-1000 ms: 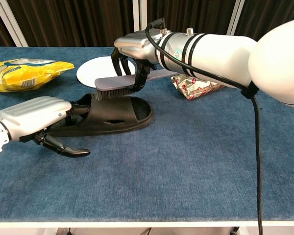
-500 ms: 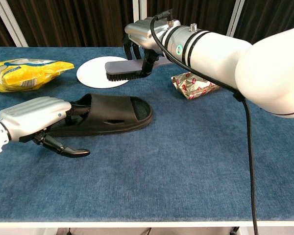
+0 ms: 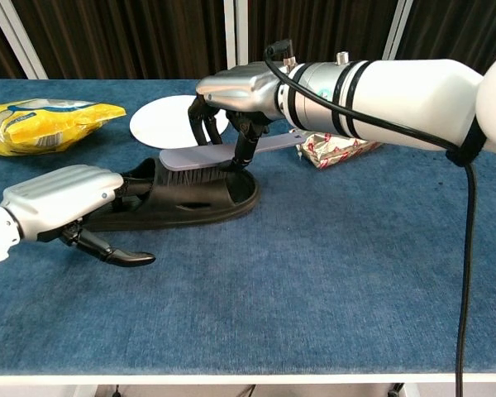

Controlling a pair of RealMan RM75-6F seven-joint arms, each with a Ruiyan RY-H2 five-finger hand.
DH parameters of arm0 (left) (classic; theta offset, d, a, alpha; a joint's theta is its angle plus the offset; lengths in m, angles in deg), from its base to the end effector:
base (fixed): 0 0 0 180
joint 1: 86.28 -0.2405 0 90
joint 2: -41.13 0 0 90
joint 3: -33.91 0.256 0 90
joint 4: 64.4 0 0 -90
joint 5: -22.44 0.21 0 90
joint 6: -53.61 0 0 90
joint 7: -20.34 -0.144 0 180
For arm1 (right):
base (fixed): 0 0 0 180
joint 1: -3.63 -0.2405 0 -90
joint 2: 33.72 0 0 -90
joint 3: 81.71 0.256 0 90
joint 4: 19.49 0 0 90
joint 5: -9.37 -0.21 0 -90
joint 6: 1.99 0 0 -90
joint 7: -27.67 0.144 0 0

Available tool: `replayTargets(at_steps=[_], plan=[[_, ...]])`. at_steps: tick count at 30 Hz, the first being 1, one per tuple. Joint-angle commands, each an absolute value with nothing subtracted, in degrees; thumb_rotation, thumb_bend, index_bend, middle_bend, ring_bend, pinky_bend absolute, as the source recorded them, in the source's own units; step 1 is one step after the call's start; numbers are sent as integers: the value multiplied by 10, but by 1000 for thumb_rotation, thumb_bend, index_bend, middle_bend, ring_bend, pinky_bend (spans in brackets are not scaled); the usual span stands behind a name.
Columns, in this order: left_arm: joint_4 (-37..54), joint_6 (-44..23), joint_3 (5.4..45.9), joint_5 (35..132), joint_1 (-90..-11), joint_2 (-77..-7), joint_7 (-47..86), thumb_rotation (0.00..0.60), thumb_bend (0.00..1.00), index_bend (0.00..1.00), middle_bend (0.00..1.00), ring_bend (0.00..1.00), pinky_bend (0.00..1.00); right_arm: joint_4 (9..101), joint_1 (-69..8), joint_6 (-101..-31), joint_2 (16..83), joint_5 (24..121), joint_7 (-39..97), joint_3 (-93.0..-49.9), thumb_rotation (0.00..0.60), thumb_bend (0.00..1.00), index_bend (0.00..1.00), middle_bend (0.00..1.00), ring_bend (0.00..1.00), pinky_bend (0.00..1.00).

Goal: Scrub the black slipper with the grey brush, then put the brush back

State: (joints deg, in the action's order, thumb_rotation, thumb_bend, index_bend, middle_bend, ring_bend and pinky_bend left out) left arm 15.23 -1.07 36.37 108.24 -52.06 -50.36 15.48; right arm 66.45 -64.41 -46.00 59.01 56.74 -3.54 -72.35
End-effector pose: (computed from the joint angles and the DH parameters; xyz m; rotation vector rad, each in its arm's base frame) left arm -0.1971 0.2607 -0.0593 -2.1515 -1.0084 -0.8983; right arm -0.0101 -0.3533 -0.0675 2.2728 -0.7424 0.8597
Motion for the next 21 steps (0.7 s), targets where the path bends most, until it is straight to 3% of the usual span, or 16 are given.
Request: replayTargets(at_steps=[1,21], plan=[[152,-10,364,1082,-520,-504,155,243,141,243,284,234,386,658,-643,-454,592,571,-27,-726,600,575,1000,736,681,726],[152,-9,365,1082,-520,-502,160,244,139,243,283,234,386,539,-656,-490,672,566,-25,-690,600,574,1000,735,681,726]])
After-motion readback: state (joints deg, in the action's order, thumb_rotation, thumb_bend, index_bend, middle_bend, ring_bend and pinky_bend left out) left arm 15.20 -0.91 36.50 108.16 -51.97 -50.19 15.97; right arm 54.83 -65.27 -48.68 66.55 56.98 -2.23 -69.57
